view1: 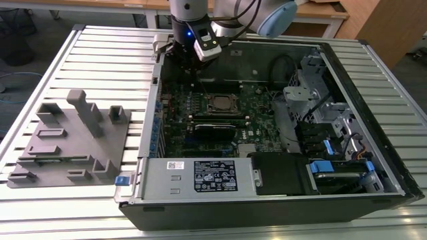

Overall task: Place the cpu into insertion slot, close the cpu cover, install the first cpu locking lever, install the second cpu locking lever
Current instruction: 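Install the first cpu locking lever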

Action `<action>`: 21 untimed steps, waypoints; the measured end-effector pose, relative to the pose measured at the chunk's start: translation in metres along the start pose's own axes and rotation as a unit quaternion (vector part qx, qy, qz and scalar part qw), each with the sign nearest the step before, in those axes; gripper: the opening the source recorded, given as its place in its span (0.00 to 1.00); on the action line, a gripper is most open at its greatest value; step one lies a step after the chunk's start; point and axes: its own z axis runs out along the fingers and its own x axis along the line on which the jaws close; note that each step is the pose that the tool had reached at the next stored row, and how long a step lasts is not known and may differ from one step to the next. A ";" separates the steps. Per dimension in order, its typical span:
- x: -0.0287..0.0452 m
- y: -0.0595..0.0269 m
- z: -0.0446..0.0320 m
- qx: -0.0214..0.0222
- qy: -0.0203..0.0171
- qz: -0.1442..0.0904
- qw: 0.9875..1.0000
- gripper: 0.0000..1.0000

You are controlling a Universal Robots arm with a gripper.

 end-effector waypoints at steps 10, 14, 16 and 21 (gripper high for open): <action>-0.0068 -0.0021 0.0004 0.000 0.000 0.000 1.000 0.11; -0.0111 -0.0049 0.0006 0.000 0.001 0.000 1.000 0.11; -0.0145 -0.0057 0.0007 0.000 0.001 0.000 1.000 0.11; -0.0233 -0.0081 0.0011 -0.003 0.003 0.000 1.000 0.11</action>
